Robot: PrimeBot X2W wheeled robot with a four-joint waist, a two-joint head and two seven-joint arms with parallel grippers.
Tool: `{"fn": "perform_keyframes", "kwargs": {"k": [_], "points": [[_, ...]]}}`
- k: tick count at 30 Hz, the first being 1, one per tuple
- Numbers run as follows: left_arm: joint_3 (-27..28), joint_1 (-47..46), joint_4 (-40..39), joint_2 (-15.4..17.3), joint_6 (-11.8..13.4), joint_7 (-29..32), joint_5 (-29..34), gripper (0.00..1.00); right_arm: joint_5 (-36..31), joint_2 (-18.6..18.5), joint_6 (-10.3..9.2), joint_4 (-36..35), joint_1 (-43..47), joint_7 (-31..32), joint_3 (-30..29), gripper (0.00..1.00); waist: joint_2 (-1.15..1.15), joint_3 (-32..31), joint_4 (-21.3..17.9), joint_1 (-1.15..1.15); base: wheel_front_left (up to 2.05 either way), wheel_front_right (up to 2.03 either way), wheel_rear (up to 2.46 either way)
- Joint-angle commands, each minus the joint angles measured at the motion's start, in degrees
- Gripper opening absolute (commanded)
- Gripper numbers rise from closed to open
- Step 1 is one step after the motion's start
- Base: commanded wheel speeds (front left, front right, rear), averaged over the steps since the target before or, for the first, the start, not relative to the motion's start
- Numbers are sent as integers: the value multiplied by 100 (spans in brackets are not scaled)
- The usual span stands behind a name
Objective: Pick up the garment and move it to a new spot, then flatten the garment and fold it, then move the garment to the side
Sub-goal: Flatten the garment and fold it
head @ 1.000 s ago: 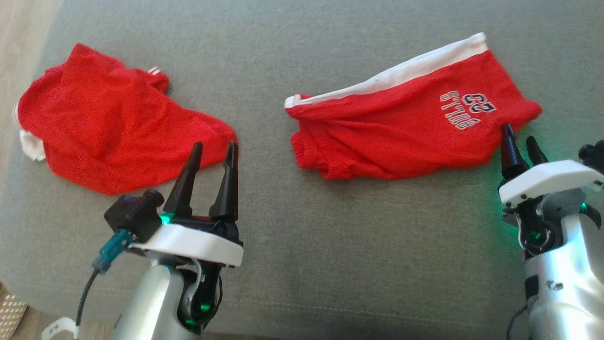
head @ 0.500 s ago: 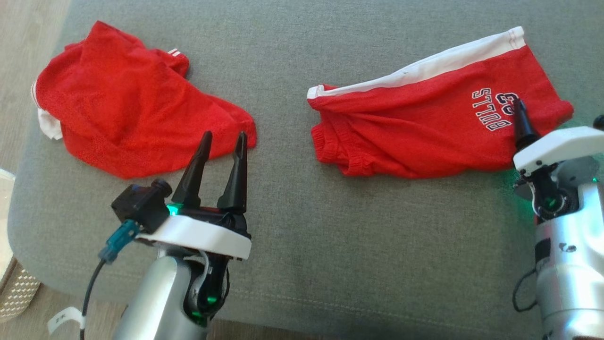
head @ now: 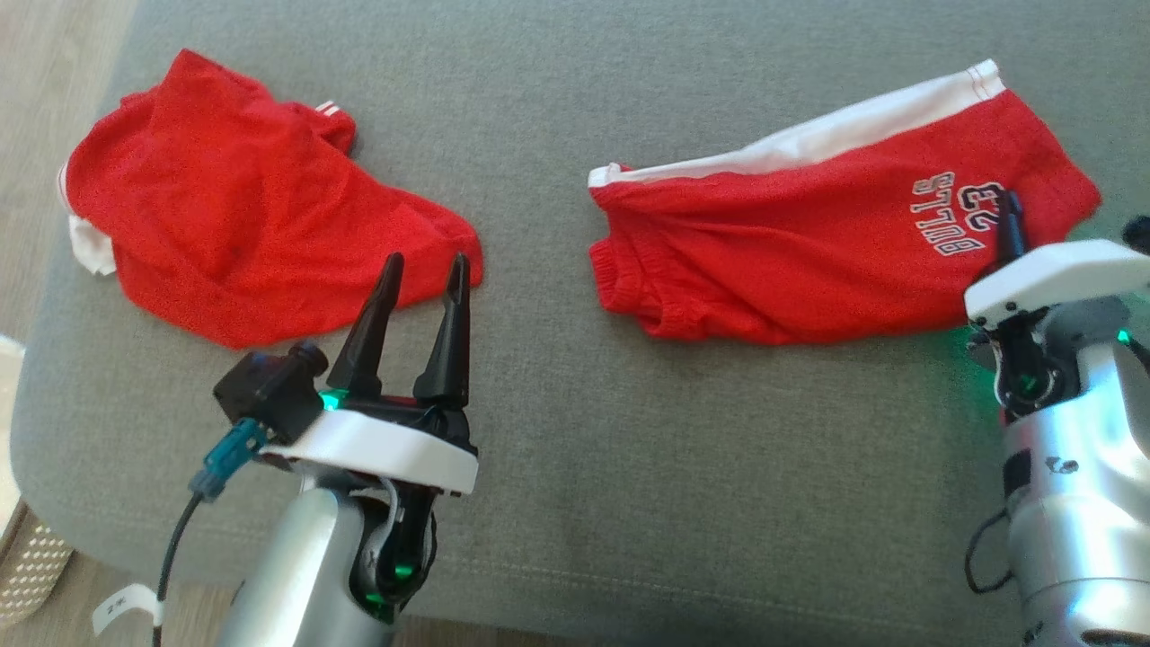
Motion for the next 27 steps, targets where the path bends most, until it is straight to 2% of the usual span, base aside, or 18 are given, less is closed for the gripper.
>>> {"fn": "perform_keyframes", "kwargs": {"k": [1, 8, 11, 17, 22, 27], "points": [[171, -185, -162, 16, 15, -70, -5, 100, -51, -16, 36, -153, -13, -159, 50, 0, 0, -69, -66, 0, 0, 0, 0], [203, -102, -145, 16, 17, -70, 24, 100, -534, -149, 36, 67, 59, -926, -993, 0, 0, -273, -293, 0, 0, 0, 0], [211, -72, -135, 16, 17, -70, 41, 100, -1075, -207, 36, 158, 122, -1151, -1470, 0, 0, -327, -368, 0, 0, 0, 0], [203, -64, -109, 16, 0, -70, 50, 100, -1694, -20, 36, 250, 57, -1116, -2037, 0, 0, -379, -452, 0, 0, 0, 0], [192, -27, -51, 16, -11, -70, 67, 100, -1823, 107, 36, 281, -100, -1189, -2004, 0, 0, -488, -485, 0, 0, 0, 0], [194, 16, -36, 16, 0, -70, 53, 100, -1555, 147, 36, 196, -124, -1360, -1244, 0, 0, -585, -474, 0, 0, 0, 0]]}}
